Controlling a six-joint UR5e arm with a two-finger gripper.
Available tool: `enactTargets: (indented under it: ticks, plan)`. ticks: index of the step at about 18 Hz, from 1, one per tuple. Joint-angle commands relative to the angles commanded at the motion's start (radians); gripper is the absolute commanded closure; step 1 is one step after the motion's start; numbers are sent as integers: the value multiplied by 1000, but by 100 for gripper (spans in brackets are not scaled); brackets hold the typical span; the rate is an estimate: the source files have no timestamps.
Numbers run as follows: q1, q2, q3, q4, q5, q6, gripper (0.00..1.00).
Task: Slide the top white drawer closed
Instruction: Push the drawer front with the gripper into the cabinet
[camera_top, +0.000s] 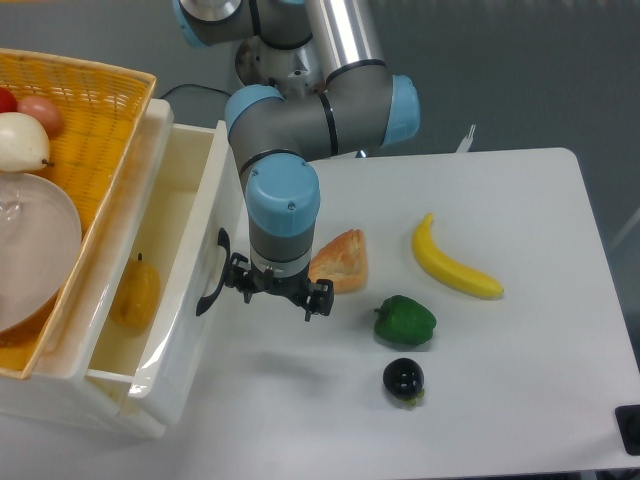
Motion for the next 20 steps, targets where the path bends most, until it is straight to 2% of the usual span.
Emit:
enactTargets:
  ticks: [20]
  plan:
    - [-48, 28, -2, -23, 2, -18, 0]
